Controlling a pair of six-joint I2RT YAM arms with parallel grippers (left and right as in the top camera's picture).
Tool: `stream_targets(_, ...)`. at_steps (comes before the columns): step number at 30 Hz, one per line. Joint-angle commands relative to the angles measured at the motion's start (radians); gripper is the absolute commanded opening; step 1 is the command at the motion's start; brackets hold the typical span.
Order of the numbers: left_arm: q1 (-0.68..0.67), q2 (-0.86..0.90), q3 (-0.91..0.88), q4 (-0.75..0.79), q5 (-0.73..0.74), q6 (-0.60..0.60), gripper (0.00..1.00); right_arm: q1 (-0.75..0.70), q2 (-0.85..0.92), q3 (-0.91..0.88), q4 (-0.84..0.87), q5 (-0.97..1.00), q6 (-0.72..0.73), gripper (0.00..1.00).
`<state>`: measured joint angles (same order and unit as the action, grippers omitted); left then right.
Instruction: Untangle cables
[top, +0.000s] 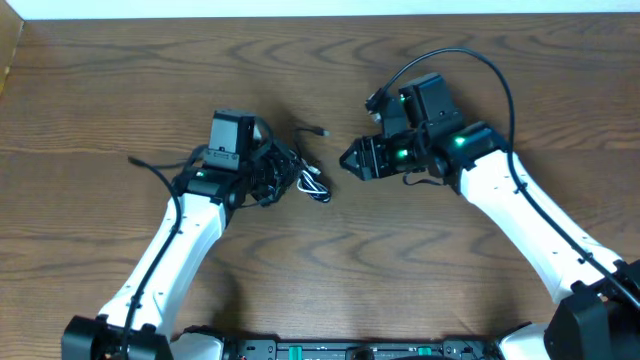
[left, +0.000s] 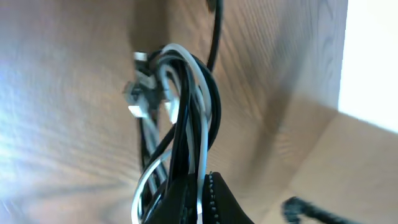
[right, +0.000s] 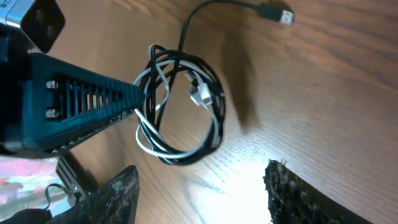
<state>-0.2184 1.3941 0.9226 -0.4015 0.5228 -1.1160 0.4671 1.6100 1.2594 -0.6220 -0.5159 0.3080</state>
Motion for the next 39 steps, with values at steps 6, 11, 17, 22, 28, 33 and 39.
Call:
stream_targets(6,0.005,-0.031,-0.002,-0.062,0.018,-0.417,0.07,0.053,0.000,0.006,-0.024,0.074,0.028,0.60)
stream_targets(11,0.006,-0.031,-0.002,-0.065,-0.028,-0.478,0.08,0.089,0.000,0.002,-0.044,0.154,0.028,0.61)
stream_targets(17,0.006,-0.031,-0.002,-0.069,-0.090,-0.652,0.07,0.119,0.000,0.000,-0.063,0.208,0.068,0.56)
stream_targets(22,0.006,-0.031,-0.002,-0.069,-0.090,-0.704,0.07,0.154,0.000,-0.001,-0.063,0.282,0.042,0.49)
stream_targets(28,0.006,-0.031,-0.002,-0.069,-0.090,-0.704,0.08,0.183,0.026,-0.001,-0.055,0.282,0.046,0.41)
stream_targets(33,0.006,-0.031,-0.002,-0.074,-0.090,-0.699,0.07,0.210,0.093,-0.001,-0.035,0.281,0.150,0.32)
stream_targets(39,0.006,-0.031,-0.002,-0.126,-0.098,-0.699,0.07,0.227,0.134,-0.001,-0.003,0.281,0.377,0.31)
